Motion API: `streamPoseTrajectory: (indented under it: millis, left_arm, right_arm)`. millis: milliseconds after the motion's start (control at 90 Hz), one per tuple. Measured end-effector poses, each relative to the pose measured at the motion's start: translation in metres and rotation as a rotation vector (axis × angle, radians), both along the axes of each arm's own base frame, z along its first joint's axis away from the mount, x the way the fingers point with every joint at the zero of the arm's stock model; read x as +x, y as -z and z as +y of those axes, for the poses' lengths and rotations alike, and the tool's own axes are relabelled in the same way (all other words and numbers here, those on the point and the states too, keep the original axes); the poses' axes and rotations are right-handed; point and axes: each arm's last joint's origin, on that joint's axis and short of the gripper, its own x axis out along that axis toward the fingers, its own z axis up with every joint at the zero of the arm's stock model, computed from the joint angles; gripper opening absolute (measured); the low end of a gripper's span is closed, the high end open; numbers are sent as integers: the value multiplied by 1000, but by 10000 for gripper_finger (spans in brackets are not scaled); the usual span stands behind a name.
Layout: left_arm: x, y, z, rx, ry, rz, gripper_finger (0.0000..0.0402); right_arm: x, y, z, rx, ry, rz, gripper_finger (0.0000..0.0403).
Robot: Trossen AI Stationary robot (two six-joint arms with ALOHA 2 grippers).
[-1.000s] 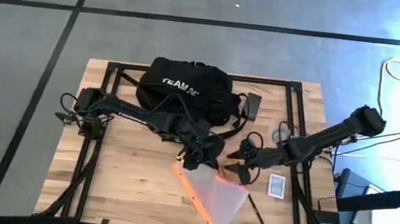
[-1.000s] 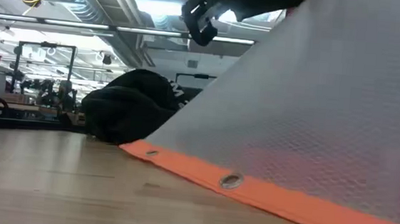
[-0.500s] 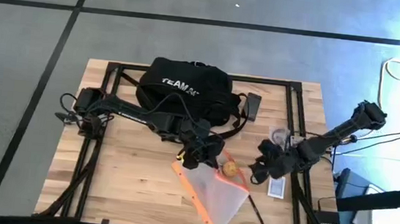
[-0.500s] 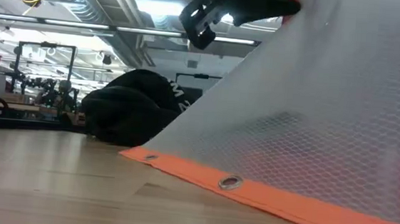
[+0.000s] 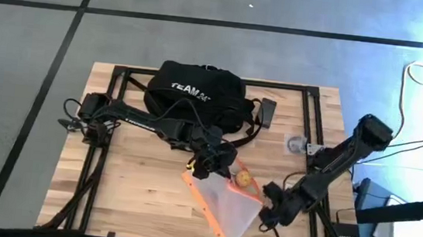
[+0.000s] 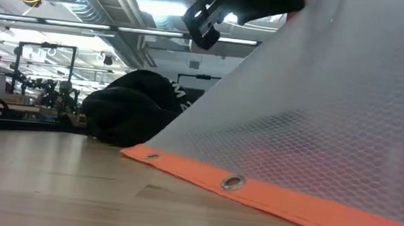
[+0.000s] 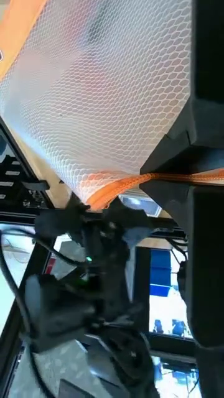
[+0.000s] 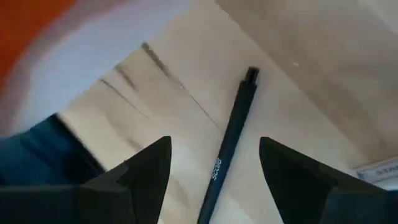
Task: Unpack backpack
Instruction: Put the black pen into the white zip bag
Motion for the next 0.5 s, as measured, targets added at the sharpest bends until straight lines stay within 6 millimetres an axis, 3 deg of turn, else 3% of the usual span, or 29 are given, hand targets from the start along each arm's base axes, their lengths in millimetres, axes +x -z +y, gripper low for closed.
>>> streamPoseTrajectory:
  millis: [267,500]
  left_arm:
    - [0,-1,0,-3,0,-6,0]
    - [0,-1,0,-8,-3,-3,0]
  right_arm:
    - [16,10,18,-195,-27,218,225]
    - [28,19,32,-153,-31,181,225]
